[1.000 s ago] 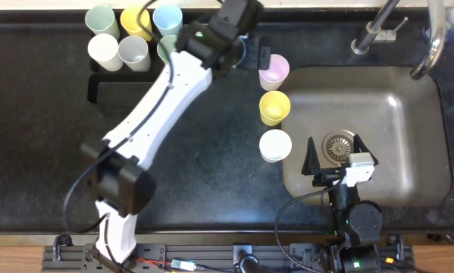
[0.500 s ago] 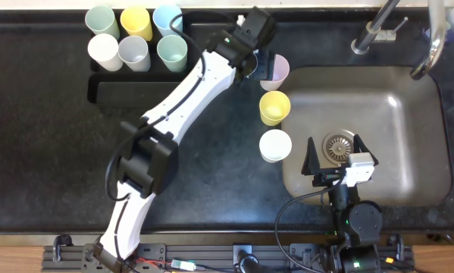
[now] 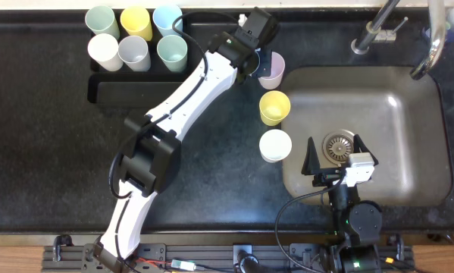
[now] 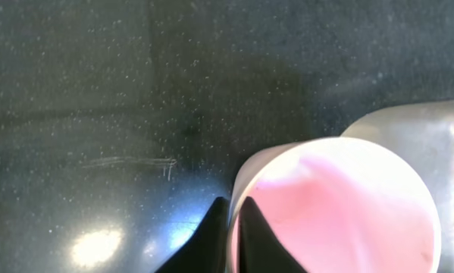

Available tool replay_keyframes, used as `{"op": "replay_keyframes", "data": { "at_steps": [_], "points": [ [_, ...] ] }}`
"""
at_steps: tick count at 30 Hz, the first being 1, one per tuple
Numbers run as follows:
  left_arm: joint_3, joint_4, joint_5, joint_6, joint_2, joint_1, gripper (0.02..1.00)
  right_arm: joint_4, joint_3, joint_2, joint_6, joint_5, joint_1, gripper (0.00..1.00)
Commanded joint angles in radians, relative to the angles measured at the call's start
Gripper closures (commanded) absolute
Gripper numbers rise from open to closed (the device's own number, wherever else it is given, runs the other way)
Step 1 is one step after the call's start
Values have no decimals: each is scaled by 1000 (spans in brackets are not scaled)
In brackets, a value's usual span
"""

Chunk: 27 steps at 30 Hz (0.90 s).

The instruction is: Store Cups

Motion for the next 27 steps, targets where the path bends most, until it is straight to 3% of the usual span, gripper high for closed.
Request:
{"op": "replay_keyframes", "data": {
  "at_steps": [1,5,12,19,22,27],
  "points": [
    [25,10,14,-3,-1,-5,985,6,-13,-10,-3,4,-7,3],
    [25,5,-7,4,-18,-3,985,6,-13,-10,-3,4,-7,3],
    [-72,-6,-218,55,-290,18,985,6,-13,-10,-3,4,-7,5],
    [-267,-25,-359,33,-638,192,985,6,-13,-10,-3,4,-7,3],
    [-369,-73,-410,-101,-752,331,985,6,-13,-10,-3,4,-7,5],
    [-549,-178,-378,-532,-858,550,985,6,-13,-10,-3,4,-7,5]
  ]
}}
